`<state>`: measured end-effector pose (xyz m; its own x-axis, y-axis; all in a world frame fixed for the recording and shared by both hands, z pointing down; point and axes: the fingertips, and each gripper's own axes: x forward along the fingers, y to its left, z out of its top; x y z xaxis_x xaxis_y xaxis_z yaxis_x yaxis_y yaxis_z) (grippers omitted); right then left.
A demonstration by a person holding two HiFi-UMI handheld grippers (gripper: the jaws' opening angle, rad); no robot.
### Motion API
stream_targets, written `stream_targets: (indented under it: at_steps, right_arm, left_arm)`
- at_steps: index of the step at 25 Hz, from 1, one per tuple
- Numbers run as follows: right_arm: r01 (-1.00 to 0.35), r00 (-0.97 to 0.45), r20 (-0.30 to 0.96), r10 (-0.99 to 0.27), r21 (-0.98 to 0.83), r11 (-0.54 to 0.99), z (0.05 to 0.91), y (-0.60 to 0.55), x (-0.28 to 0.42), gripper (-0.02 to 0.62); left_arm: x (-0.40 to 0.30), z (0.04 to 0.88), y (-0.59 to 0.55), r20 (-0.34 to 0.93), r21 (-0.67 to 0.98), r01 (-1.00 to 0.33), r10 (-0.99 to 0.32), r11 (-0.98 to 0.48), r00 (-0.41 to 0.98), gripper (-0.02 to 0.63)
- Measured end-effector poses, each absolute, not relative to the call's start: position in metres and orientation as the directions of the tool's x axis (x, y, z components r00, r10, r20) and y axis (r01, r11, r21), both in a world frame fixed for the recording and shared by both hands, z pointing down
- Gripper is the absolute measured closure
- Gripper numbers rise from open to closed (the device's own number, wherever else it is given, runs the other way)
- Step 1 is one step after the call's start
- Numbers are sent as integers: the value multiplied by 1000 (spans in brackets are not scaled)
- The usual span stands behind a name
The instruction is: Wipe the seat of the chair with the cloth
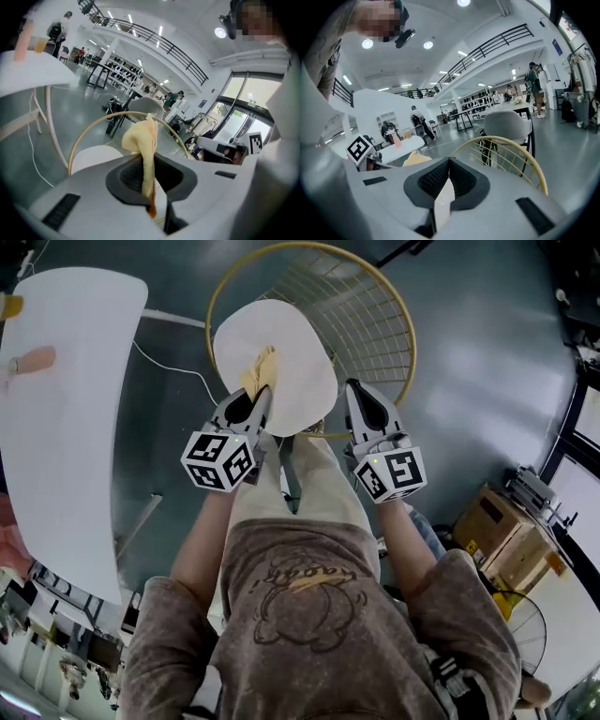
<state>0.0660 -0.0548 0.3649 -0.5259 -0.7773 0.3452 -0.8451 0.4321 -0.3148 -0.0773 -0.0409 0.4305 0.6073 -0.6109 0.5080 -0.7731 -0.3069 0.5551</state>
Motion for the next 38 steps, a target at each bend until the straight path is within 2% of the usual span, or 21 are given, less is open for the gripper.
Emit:
stream_targets:
  at_steps: [7,15,21,31,38]
  right_arm:
    - [-835,-543,304,-783,-297,464,304,-30,72,571]
    - [-798,-594,265,-759,-312,516,255,-10,62,571]
    - [-802,-587,222,-778,-287,524,220,-4,58,571]
    - [-807,-584,137,-800,-206,554,177,3,56,571]
    - [-809,-585,87,-807,-138,571,173,4,46,571]
  left_arm:
    - [-87,327,-26,413,549,-771,-697,-323,586,560]
    - [-111,255,-13,377,462,-814,-752,-353,541,560]
    - [-119,207,-2,337,451,-798,-752,-400,567,560]
    - [-132,174,12,220,365,-837,-836,-407,503,560]
    - [-149,158,16,117,218,-888,-893,-404,435,560]
